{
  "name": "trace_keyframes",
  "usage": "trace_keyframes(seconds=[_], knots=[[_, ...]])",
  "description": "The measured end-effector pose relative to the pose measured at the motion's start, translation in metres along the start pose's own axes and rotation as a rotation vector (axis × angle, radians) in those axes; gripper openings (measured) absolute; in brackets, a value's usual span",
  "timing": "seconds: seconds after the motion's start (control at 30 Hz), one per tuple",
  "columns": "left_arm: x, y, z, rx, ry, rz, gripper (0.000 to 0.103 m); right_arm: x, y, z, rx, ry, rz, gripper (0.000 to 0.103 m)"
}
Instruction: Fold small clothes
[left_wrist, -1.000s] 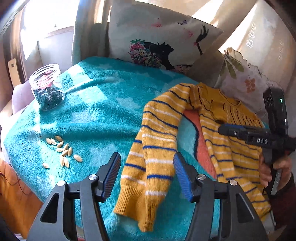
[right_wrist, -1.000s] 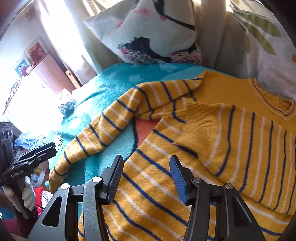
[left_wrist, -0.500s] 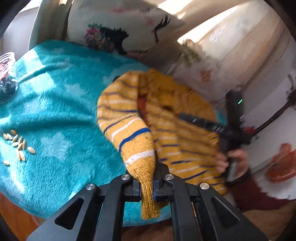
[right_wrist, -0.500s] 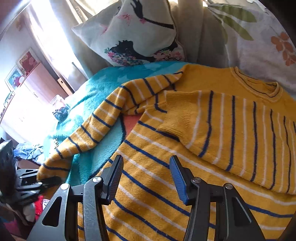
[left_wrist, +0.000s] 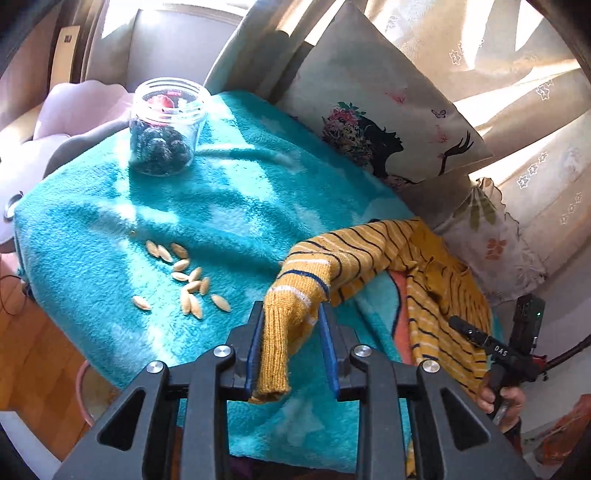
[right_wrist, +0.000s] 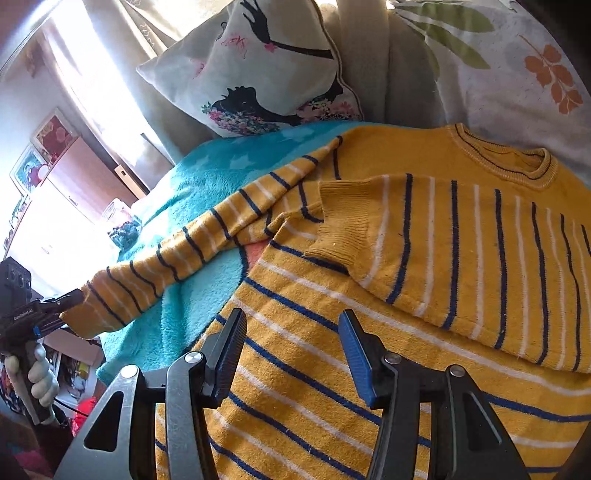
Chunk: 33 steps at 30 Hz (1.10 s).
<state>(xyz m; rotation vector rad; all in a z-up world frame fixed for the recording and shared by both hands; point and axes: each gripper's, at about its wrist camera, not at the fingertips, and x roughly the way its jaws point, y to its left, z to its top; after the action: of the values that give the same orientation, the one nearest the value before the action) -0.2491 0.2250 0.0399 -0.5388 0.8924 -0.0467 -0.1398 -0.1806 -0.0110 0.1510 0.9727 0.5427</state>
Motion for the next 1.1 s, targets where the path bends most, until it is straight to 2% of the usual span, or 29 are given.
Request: trace_keyframes(seconds=[0.1,0.3,0.4,0.5,0.6,0.7,0.73,0.77,0.8,0.87,0.9,0.93,0.97,1.03,1.1], knots=[[-0.011,-0.003,-0.005,0.072,-0.047,0.052,0.043,0.004,0.001,-0.002,-0.005,0.010,0.002,0.057],[-0.020,-0.025,-0.020,0.251,-0.109,0.157,0.044,0.009,-0.006,-0.004,0.018,0.016,0.010,0.057],[-0.014,-0.046,-0.031,0.370,-0.108,0.151,0.044,0.010,-0.007,-0.006,0.027,0.021,0.011,0.057],[0.009,-0.064,-0.038,0.472,-0.024,0.113,0.044,0.010,-0.007,-0.008,0.030,0.021,0.014,0.057],[0.045,-0.067,-0.042,0.547,0.071,0.141,0.044,0.009,-0.007,-0.010,0.037,0.017,0.019,0.057],[0.082,-0.054,-0.038,0.549,0.163,0.172,0.044,0.006,-0.010,-0.011,0.049,0.010,0.023,0.058],[0.090,-0.052,-0.039,0.568,0.177,0.182,0.044,0.005,-0.011,-0.012,0.055,0.007,0.020,0.059],[0.091,-0.055,-0.040,0.609,0.143,0.192,0.044,0.004,-0.012,-0.012,0.061,0.005,0.019,0.059],[0.093,-0.058,-0.041,0.634,0.152,0.204,0.044,0.002,-0.015,-0.012,0.068,0.002,0.019,0.059],[0.094,-0.060,-0.039,0.633,0.172,0.213,0.044,0.000,-0.018,-0.013,0.077,-0.006,0.013,0.059],[0.093,-0.059,-0.035,0.616,0.182,0.210,0.035,-0.001,-0.019,-0.013,0.079,-0.011,0.010,0.059],[0.093,-0.056,-0.030,0.594,0.186,0.214,0.011,-0.003,-0.021,-0.014,0.083,-0.016,0.008,0.059],[0.092,-0.050,-0.024,0.560,0.198,0.216,0.004,-0.003,-0.022,-0.014,0.088,-0.018,0.007,0.059],[0.085,-0.035,-0.008,0.444,0.215,0.145,0.005,-0.004,-0.025,-0.014,0.095,-0.023,0.004,0.059],[0.074,-0.026,0.005,0.361,0.198,0.105,0.004,-0.006,-0.026,-0.014,0.096,-0.027,0.000,0.059]])
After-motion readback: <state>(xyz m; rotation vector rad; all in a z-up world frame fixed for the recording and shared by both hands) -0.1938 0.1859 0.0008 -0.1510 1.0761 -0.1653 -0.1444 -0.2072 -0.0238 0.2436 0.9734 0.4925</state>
